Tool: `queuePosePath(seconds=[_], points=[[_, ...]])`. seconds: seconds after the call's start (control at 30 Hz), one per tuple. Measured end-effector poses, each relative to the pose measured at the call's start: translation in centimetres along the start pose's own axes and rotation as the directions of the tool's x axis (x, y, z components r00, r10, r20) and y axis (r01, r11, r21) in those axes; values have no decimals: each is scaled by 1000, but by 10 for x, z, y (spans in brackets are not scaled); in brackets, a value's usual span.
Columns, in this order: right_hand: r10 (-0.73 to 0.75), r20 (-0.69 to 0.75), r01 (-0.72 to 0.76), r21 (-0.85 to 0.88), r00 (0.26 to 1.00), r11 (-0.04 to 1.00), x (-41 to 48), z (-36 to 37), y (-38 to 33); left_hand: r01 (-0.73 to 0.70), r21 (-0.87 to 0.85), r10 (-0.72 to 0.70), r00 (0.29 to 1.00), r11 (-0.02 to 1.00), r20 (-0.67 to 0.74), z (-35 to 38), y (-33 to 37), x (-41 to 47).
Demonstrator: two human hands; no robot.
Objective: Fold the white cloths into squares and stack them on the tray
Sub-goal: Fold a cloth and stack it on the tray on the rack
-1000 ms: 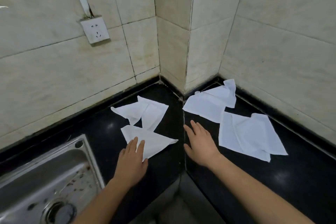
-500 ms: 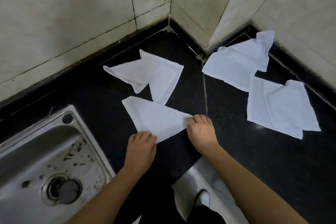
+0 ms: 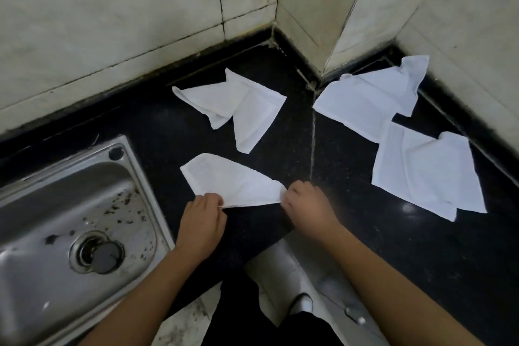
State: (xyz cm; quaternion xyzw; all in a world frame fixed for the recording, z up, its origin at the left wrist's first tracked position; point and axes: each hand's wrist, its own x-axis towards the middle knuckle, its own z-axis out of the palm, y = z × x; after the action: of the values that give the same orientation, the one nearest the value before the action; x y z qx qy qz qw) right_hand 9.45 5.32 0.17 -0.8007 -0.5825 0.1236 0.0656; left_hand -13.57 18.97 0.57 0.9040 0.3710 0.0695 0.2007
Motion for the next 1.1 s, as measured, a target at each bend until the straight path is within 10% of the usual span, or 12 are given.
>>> queuePosePath(seconds=[0.23,0.57,0.8,0.97,1.1], points=[[149,-143,-55,517,978,854,-10,-105,7,-31,-252,-3,991,967,-135,-70,67,23],[-22,-417,93,150,909,984,-20,-175,73,-76,-200,24,968,977,-248,-109,116,75],[20,-684,70,103,729,992,-24,-205,70,-151,-234,45,913,960,-404,-141,135,103],[-29,-534,121,139,845,983,-56,-148,64,-189,-159,128,935,969,-330,-99,112,66],[-65,-214,89,106,975,990,-91,-64,63,-273,-15,272,962,962,-14,-29,71,8]])
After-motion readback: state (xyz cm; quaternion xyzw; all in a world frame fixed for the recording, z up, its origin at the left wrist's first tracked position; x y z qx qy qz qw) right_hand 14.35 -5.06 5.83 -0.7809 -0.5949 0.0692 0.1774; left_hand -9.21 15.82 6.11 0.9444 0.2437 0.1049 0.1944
